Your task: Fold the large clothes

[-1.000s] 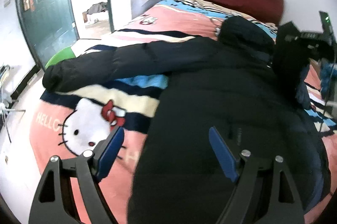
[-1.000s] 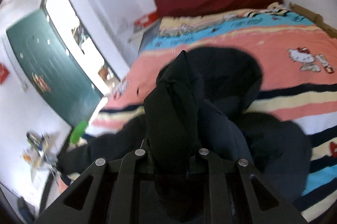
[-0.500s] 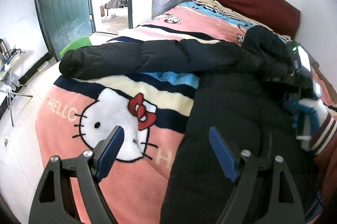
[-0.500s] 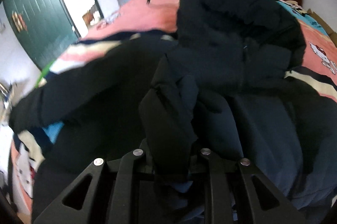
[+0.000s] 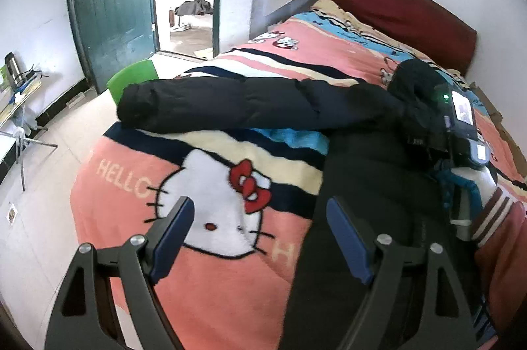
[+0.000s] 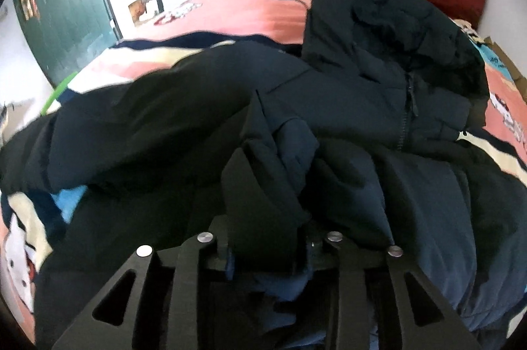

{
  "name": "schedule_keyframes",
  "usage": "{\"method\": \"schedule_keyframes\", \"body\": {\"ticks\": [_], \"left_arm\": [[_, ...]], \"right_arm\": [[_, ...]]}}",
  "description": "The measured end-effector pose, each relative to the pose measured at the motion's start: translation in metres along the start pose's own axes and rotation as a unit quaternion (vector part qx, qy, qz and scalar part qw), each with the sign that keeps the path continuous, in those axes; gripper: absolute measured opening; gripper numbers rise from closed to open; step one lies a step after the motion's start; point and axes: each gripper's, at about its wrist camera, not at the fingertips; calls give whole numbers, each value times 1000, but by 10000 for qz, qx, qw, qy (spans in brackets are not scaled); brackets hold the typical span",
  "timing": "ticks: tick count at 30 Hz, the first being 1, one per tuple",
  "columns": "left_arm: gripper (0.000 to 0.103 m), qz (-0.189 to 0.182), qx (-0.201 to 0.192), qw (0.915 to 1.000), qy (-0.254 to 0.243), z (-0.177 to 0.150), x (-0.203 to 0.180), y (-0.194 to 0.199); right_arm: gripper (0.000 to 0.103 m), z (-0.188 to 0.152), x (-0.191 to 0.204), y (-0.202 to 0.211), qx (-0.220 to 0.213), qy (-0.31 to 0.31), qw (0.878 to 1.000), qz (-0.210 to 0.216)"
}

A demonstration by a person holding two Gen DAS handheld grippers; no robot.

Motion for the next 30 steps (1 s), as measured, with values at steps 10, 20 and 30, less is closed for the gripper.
{"method": "schedule_keyframes", "body": {"ticks": [10, 20, 30], "left_arm": [[82, -100, 364, 9933, 1091, 34, 59, -42], [82, -80, 327, 9865, 1601, 43, 94, -65], [80, -641, 260, 9605, 2695, 90, 155, -109]], "right_arm": [[83, -1, 3, 55, -626, 207, 9976, 212], [83, -24, 0, 72, -671, 280, 9968, 343], [83, -38, 1, 77, -664, 269, 9965, 441]]}}
Point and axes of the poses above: each gripper's, at about its wrist camera, not at the fingertips, and y roughly against the way its jaws point, x to its left, z to its top, and after that the axes turned 11 degrees about y, right-handed
